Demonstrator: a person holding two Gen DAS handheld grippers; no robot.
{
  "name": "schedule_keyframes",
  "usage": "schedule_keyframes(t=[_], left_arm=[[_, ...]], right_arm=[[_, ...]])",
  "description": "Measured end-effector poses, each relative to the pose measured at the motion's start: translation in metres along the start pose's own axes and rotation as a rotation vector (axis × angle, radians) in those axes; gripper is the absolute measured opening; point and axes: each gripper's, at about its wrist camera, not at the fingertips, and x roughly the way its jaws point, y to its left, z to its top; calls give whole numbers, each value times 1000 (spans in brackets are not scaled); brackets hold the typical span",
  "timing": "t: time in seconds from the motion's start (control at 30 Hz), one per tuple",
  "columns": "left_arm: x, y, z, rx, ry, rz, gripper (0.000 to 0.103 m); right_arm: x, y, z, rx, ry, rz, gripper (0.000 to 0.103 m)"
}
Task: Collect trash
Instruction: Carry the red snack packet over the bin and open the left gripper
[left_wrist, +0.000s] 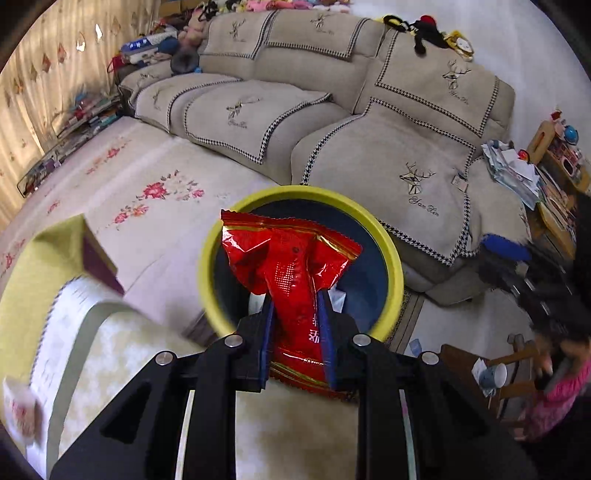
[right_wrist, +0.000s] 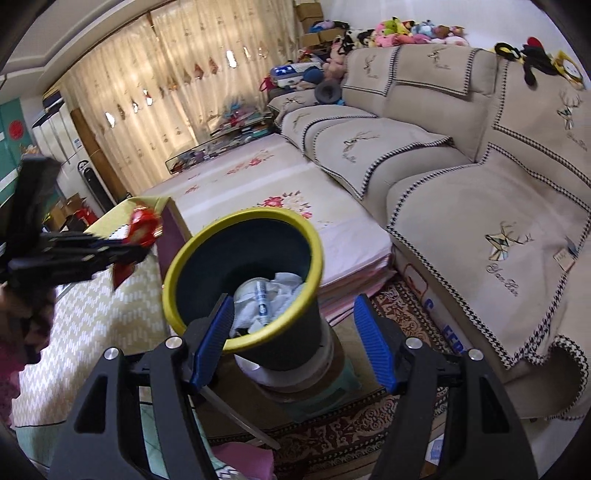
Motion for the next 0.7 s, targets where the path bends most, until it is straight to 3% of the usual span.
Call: schedule_keyframes(t=[0.13,0.33,0.4,0.5,0.7], left_arm=[[48,6,24,-53,65,-19,31],[89,10,32,-128,116,13,69],[90,16,29,-152,114,6,79],[76,23,22,-166,89,10,84],[10,35,-3,-214,-47,18,86]], right_arm=[[0,-11,-3,17,8,-6,65],[4,-16,-5,28,22,-12,67],[8,-14,-5,25,30,-10,67],[12,-8,-6,14,41,3,67],[15,9,-8,-12,46,22,67]])
